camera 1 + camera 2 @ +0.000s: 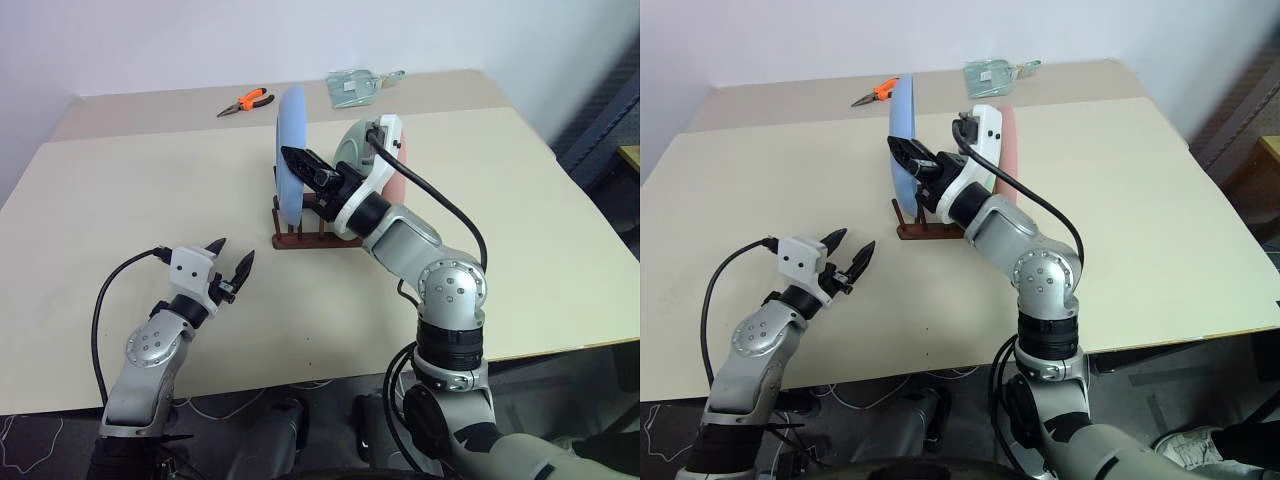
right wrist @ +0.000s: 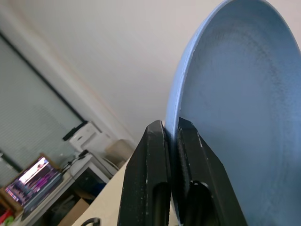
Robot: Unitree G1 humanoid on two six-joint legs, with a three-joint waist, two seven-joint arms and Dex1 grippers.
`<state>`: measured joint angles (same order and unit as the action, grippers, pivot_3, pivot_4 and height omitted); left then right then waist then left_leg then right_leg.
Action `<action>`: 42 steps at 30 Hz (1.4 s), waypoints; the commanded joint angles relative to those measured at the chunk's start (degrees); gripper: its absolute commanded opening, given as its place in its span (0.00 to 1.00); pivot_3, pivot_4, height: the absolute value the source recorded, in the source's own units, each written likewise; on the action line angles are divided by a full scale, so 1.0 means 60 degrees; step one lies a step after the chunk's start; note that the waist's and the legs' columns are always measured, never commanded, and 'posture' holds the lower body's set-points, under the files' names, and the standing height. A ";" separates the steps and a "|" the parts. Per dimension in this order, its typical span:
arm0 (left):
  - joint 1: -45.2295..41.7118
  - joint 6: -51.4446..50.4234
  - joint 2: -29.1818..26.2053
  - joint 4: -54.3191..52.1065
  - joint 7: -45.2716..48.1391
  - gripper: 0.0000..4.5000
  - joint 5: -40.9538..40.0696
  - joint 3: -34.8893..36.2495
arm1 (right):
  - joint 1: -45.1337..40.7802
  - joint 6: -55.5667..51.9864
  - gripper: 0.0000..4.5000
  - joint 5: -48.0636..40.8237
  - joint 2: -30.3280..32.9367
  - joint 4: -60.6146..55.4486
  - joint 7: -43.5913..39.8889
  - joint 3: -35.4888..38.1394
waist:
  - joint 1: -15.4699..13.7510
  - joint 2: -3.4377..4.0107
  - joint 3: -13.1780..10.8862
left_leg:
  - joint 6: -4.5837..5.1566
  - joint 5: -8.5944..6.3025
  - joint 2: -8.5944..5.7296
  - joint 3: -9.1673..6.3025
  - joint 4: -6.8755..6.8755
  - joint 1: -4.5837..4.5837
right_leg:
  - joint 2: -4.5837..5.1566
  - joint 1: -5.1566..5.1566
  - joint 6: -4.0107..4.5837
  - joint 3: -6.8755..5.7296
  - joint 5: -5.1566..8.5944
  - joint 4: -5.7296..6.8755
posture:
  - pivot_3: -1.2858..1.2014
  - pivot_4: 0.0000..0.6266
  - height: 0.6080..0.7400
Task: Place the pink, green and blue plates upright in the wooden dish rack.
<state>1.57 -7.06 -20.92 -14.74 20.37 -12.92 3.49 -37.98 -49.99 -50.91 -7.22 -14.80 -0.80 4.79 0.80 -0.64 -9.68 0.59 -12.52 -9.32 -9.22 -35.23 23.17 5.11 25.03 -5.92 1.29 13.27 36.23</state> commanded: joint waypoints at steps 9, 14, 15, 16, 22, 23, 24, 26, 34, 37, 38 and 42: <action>0.0059 0.0133 0.0094 -0.0403 0.0127 0.66 0.0206 0.0017 | -0.1005 0.0360 0.79 0.0985 0.0709 0.0132 -0.0536 -0.0856 | 0.0002 0.0002 0.0001 | -0.0001 0.0001 0.0002 0.0003 0.0001 0.0000 | -0.0002 0.0003 0.0001 -0.0001 -0.0001 0.0000 | 0.52 0.24 1.00; 0.0070 0.0113 0.0106 -0.0410 0.0152 0.66 0.0230 0.0015 | -0.1445 0.1256 0.89 0.2354 0.2079 -0.0395 -0.1900 -0.1819 | -0.0004 0.0001 0.0001 | -0.0001 0.0001 0.0002 0.0004 0.0001 0.0001 | 0.0000 0.0003 0.0001 -0.0002 -0.0001 -0.0001 | 0.52 0.24 1.00; 0.0076 0.0110 0.0113 -0.0415 0.0159 0.66 0.0229 0.0012 | -0.1552 0.1427 0.89 0.2585 0.2494 -0.0576 -0.2237 -0.1885 | -0.0004 0.0001 0.0001 | -0.0001 0.0001 0.0002 0.0005 0.0000 0.0001 | 0.0000 0.0003 0.0001 -0.0002 -0.0001 -0.0001 | 0.52 0.24 1.00; 0.0079 0.0111 0.0114 -0.0416 0.0166 0.66 0.0233 0.0007 | -0.1620 0.1530 0.89 0.2708 0.2837 -0.0716 -0.2515 -0.1868 | -0.0008 0.0001 0.0001 | 0.0000 0.0001 0.0002 0.0006 0.0000 0.0002 | 0.0000 0.0002 0.0000 -0.0003 -0.0001 -0.0001 | 0.52 0.24 1.00; 0.0006 0.0037 0.0061 -0.0454 0.0406 0.66 0.0097 -0.0082 | -0.0971 0.2018 0.78 0.3233 0.5715 -0.1677 -0.4555 -0.1218 | -0.0080 -0.0006 0.0005 | 0.0001 0.0000 0.0002 0.0006 -0.0004 0.0007 | 0.0005 -0.0006 0.0000 -0.0006 -0.0001 -0.0013 | 0.52 0.24 1.00; -0.0028 -0.0063 0.0019 -0.0505 0.0583 0.66 -0.0019 -0.0147 | -0.0575 0.2197 0.71 0.3416 0.6545 -0.1943 -0.5142 -0.1087 | -0.0091 -0.0007 0.0005 | 0.0002 -0.0001 0.0002 0.0002 -0.0007 0.0008 | 0.0008 -0.0012 -0.0001 -0.0009 -0.0001 -0.0018 | 0.52 0.24 1.00; -0.0047 -0.0154 -0.0017 -0.0558 0.0750 0.66 -0.0115 -0.0205 | -0.0263 0.2318 0.60 0.3569 0.7153 -0.2121 -0.5525 -0.1012 | -0.0141 -0.0007 0.0004 | 0.0004 -0.0002 0.0002 0.0004 -0.0007 0.0008 | 0.0009 -0.0014 -0.0001 -0.0009 0.0000 -0.0021 | 0.52 0.24 1.00; -0.0092 -0.0311 -0.0136 -0.0695 0.1169 0.66 -0.0233 -0.0418 | 0.0458 0.2466 0.37 0.3697 0.8242 -0.2440 -0.6214 -0.0753 | -0.0243 -0.0007 0.0004 | 0.0010 -0.0006 0.0002 0.0009 -0.0011 0.0014 | 0.0014 -0.0017 -0.0003 -0.0012 0.0000 -0.0029 | 0.52 0.24 1.00; -0.0537 -0.0751 -0.0508 -0.0971 0.2516 0.66 -0.0612 -0.1159 | 0.2673 0.2647 0.01 0.4585 0.9931 -0.3475 -0.6872 -0.0774 | -0.0229 -0.0005 0.0003 | 0.0015 -0.0009 0.0032 0.0058 -0.0017 0.0010 | 0.0021 -0.0015 -0.0002 -0.0007 0.0001 -0.0032 | 0.52 0.24 1.00; -0.0655 -0.0834 -0.0622 -0.1005 0.2790 0.66 -0.0615 -0.1305 | 0.2689 0.2730 0.01 0.5459 0.9796 -0.3125 -0.6579 -0.1391 | -0.0255 -0.0007 0.0002 | 0.0017 -0.0010 0.0033 0.0062 -0.0023 0.0011 | 0.0023 -0.0017 -0.0001 -0.0006 0.0002 -0.0034 | 0.52 0.24 1.00; -0.0667 -0.0838 -0.0629 -0.1006 0.2825 0.66 -0.0586 -0.1317 | 0.2645 0.2789 0.01 0.5687 0.9705 -0.2995 -0.6510 -0.1575 | -0.0262 -0.0006 0.0001 | 0.0018 -0.0011 0.0033 0.0062 -0.0027 0.0014 | 0.0023 -0.0017 -0.0001 -0.0006 0.0002 -0.0034 | 0.52 0.24 1.00; -0.0646 -0.0830 -0.0620 -0.0987 0.2827 0.66 -0.0543 -0.1273 | 0.2307 0.3001 0.01 0.6369 0.9326 -0.2496 -0.6367 -0.2130 | -0.0251 -0.0007 0.0001 | 0.0019 -0.0011 0.0032 0.0064 -0.0028 0.0015 | 0.0024 -0.0016 -0.0001 -0.0006 0.0002 -0.0036 | 0.52 0.24 1.00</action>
<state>-2.07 -12.32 -24.55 -18.56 37.15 -15.74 -4.16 -22.23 -33.69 -14.75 49.34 -29.89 -39.76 -7.83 -0.71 -0.68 -9.68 0.71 -12.59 -9.13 -8.83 -35.40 23.26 5.25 24.93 -5.93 1.25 13.27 36.02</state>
